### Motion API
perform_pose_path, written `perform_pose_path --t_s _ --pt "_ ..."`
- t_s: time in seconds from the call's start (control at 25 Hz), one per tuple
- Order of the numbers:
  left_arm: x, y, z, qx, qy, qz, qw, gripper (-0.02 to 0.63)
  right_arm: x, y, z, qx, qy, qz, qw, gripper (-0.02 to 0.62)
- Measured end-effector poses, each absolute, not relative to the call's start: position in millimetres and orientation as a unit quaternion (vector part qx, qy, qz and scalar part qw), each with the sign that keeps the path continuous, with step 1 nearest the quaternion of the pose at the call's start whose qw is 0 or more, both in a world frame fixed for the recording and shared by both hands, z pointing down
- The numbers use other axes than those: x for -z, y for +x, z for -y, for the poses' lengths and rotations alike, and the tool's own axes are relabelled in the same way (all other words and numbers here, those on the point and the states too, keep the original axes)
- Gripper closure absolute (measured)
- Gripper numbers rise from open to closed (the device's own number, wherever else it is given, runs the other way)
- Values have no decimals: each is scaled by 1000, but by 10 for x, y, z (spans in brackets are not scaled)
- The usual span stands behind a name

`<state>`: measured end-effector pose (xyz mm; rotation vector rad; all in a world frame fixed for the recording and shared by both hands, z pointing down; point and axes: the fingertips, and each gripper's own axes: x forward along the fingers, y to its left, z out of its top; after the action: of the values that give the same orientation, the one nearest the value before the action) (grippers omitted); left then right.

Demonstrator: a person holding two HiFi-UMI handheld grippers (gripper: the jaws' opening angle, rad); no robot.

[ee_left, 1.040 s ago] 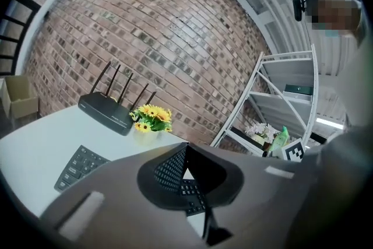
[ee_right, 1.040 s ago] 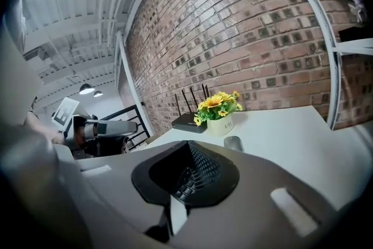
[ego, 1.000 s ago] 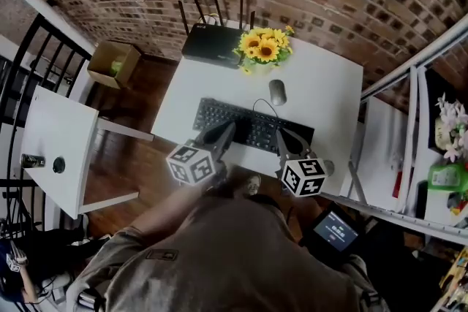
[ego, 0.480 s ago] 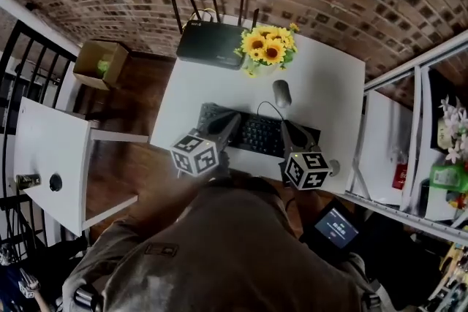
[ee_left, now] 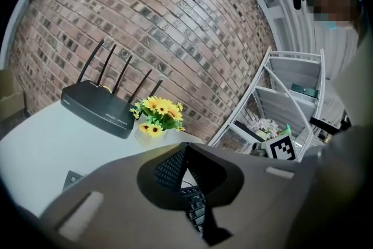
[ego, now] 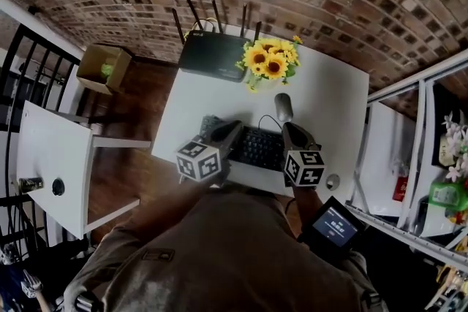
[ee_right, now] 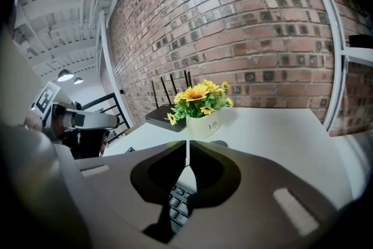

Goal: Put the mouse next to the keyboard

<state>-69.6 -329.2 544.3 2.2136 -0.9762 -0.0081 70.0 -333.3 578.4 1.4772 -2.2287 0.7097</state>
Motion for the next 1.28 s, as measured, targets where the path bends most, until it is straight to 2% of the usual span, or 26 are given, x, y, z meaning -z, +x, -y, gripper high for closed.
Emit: perform_pose_path --t_s 0.28,0.48,0.88,1.28 --pt "-5550 -832 3386 -2 843 395 364 606 -6136 730 3710 -248 520 778 250 371" --pt "-5646 -1028 3381 -3 827 421 373 606 -6489 748 3944 -245 510 763 312 282" --pt "-5773 -1213 3354 6 802 450 392 606 -7046 844 4057 -270 469 734 410 249" --pt "-5781 -1154 3387 9 802 446 399 606 -7122 896 4034 -290 464 730 409 275"
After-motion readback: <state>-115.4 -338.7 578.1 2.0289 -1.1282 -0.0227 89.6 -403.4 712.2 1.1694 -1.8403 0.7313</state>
